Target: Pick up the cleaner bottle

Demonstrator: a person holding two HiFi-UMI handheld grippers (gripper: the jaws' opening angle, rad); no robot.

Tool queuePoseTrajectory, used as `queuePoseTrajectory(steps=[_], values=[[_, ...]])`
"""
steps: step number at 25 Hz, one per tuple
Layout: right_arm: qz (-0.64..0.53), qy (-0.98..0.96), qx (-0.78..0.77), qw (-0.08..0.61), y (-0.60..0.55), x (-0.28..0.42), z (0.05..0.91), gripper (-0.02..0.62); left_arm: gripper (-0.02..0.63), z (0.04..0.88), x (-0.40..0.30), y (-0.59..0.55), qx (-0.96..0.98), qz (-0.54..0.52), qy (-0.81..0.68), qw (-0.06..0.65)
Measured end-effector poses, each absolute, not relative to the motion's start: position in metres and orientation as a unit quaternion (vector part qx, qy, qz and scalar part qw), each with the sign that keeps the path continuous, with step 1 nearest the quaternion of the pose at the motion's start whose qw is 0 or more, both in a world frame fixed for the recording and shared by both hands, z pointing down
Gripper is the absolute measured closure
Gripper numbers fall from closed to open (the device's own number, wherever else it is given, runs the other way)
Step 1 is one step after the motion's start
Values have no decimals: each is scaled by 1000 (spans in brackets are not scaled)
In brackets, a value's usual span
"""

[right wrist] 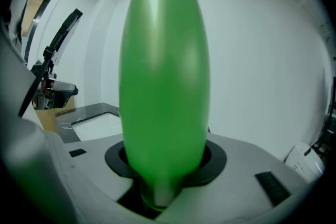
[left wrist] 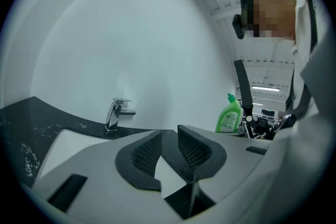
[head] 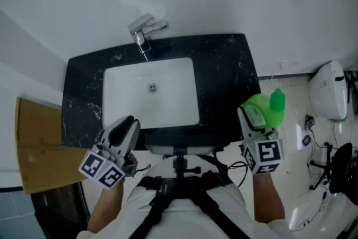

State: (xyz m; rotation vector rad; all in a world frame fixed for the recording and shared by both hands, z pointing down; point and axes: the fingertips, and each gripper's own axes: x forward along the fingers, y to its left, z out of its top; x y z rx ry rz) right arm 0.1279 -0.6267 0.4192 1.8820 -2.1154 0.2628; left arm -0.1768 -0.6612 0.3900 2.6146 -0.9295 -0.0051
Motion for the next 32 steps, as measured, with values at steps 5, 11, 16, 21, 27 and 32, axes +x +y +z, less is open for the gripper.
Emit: queuePoseTrajectory(steps=[5,11,16,21,27,32], values=[[97,-729,660,154,-625,135,421,422,508,390,-182,-662,924,-5,-335,185],[87,-725,667,147,-625,137,419,422,506,390,-178,-660,926,-5,-327,187],[93,-719,672,152,-624,137,420,422,508,390,-175,-658,927,-4,-325,188],[96,-719,672,151,-624,134,419,422,506,391,-177,-657,926,-5,-326,189],[96,-720,670,151,-626,132,419,422,508,391,-175,-656,927,-5,-324,189],[94,-722,669,153,-627,132,420,422,508,391,-175,-656,927,-4,-323,189]])
